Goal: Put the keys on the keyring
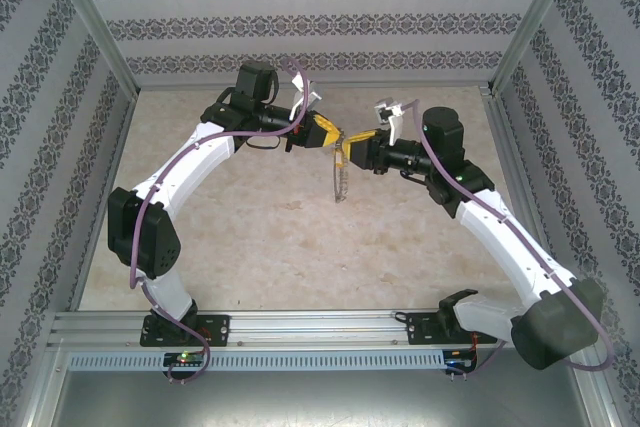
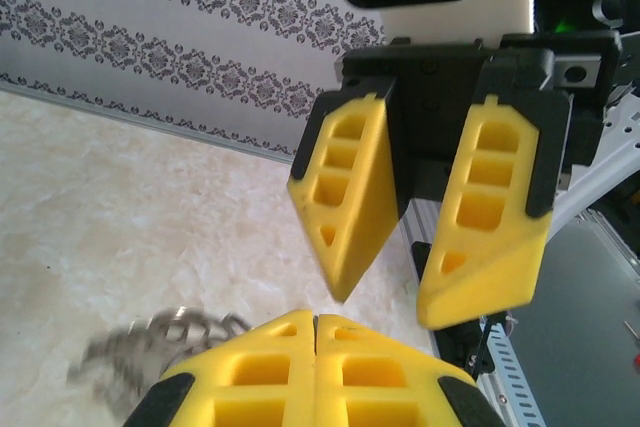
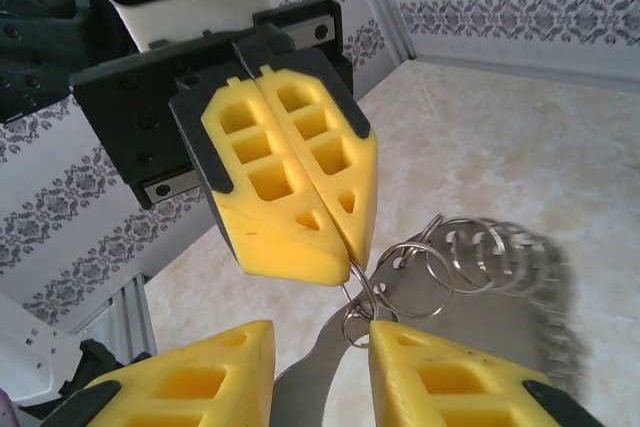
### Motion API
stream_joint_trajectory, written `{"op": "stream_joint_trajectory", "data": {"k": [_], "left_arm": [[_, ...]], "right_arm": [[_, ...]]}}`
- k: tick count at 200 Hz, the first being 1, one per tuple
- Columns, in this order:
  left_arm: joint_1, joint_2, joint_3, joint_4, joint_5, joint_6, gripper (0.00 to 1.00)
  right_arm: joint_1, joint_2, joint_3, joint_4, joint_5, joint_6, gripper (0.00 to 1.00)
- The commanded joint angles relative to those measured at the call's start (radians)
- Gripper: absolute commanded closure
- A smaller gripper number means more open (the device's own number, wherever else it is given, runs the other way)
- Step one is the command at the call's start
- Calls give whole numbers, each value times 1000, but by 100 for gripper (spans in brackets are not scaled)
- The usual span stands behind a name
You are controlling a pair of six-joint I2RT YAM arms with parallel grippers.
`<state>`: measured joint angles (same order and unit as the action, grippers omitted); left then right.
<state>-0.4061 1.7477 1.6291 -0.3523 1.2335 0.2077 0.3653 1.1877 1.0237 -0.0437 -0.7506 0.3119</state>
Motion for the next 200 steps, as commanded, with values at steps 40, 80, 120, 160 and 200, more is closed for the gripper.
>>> {"op": "stream_joint_trajectory", "data": {"k": [40,80,120,160,200], "left_arm": [[-8,-47,-6,50,33,-12,100],[-8,-45,-6,50,35,-11,100],[-8,-48,-12,70,35,-26,100],[-8,-46,-11,75,30,-36,100],[0,-64,-28,102,-37,-51,72]], "right_arm": [[14,44,40,67,-19,-2,71],[11,63,51,93,-28,12,78],[11,77,58,95,-48,12,91],[2,84,100,20,-55,-47,100],[-6,131,303,-343,-15,-294,100]]}}
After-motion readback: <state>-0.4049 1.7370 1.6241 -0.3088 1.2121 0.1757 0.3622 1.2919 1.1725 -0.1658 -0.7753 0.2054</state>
